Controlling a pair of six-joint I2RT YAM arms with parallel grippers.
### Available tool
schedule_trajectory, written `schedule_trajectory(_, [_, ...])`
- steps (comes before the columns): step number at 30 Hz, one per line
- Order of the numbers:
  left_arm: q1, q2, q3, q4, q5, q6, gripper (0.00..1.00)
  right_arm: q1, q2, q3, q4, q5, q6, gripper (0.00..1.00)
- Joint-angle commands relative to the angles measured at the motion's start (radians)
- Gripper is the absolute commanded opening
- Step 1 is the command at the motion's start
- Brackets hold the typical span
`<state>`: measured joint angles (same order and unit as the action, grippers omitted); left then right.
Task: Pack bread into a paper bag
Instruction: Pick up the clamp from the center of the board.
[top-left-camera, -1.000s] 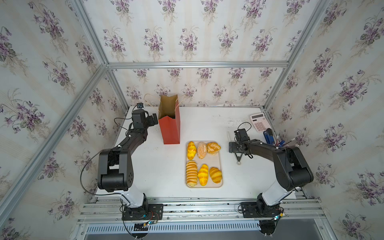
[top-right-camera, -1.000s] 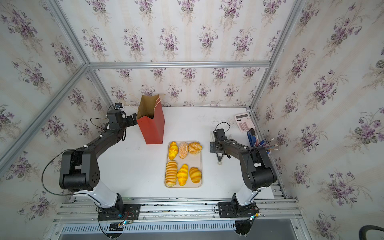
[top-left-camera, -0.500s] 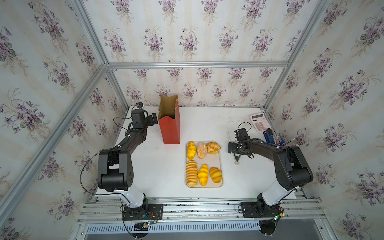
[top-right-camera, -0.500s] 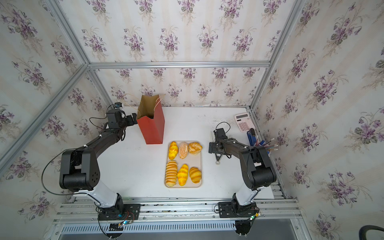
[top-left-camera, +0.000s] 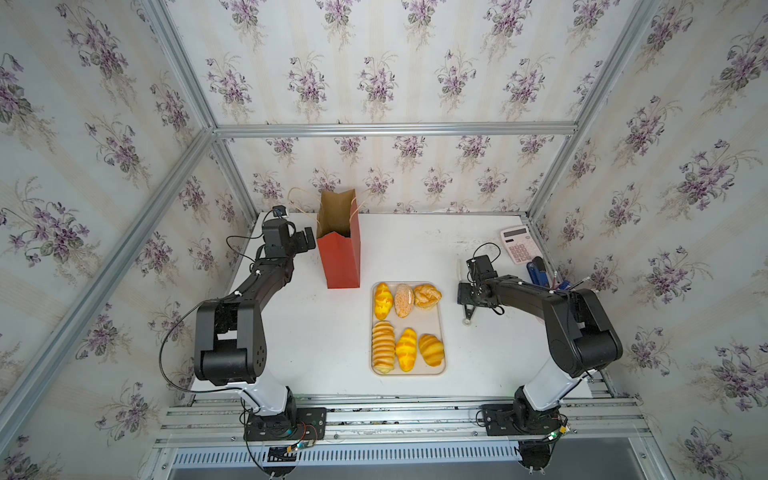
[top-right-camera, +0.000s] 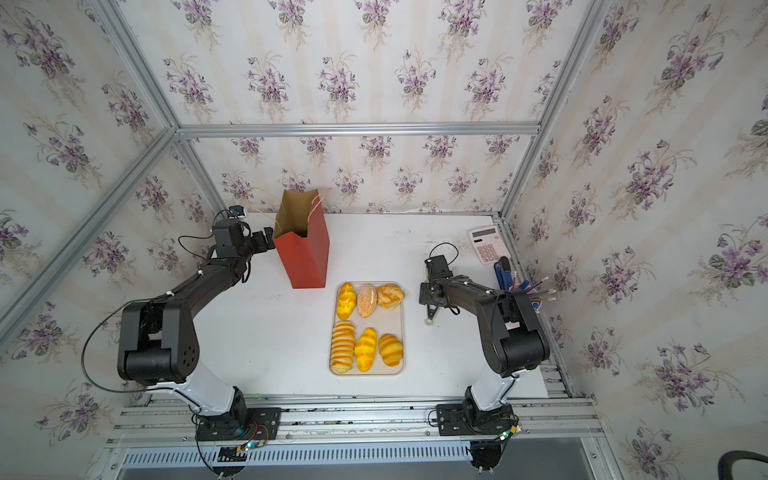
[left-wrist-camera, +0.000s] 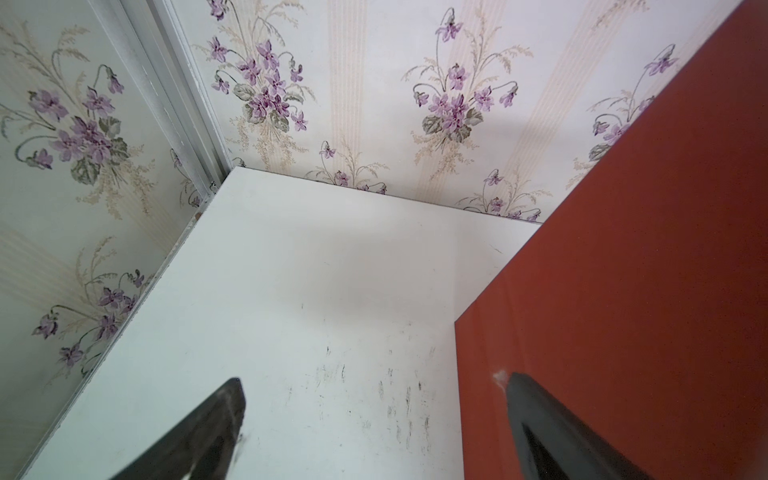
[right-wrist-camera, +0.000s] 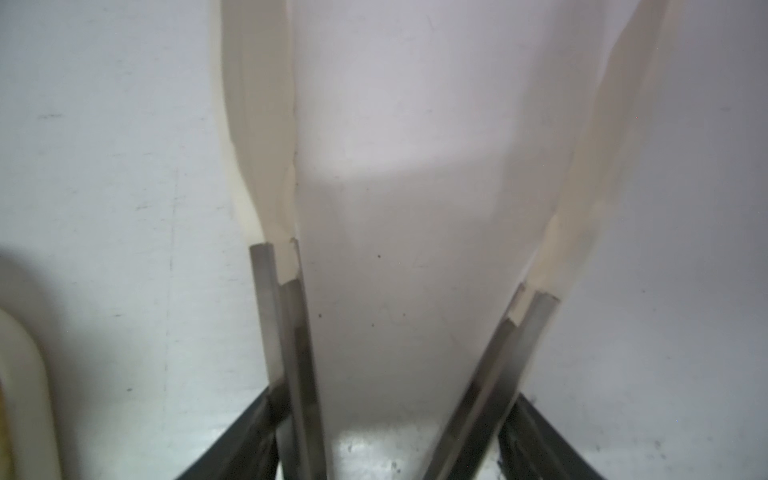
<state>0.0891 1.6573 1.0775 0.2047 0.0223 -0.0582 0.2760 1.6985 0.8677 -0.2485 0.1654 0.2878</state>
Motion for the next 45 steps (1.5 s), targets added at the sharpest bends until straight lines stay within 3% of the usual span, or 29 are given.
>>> schedule_trajectory(1, [0.002, -0.005, -0.002, 0.011, 0.007, -0.010, 1.00, 0.005, 0.018, -0.010, -0.132, 0.096, -0.026, 0.72])
schedule_trajectory(8, [0.002, -0.010, -0.013, 0.015, 0.018, -0.023, 1.00, 0.020, 0.005, 0.006, -0.112, 0.105, -0.068, 0.64])
schedule_trajectory(23, [0.001, -0.019, -0.016, 0.009, 0.048, -0.005, 1.00, 0.078, -0.226, 0.030, -0.198, -0.020, -0.107, 0.61])
schedule_trajectory(31, [0.000, -0.037, -0.010, 0.004, 0.062, -0.011, 1.00, 0.111, -0.298, 0.039, -0.255, 0.004, -0.104, 0.59])
schedule_trajectory(38, [-0.001, -0.037, -0.007, -0.002, 0.057, -0.001, 1.00, 0.233, -0.341, 0.128, -0.382, 0.036, -0.091, 0.59])
schedule_trajectory(45, [-0.001, -0.023, 0.004, -0.007, 0.065, 0.003, 1.00, 0.338, -0.398, 0.117, -0.437, 0.042, -0.043, 0.60])
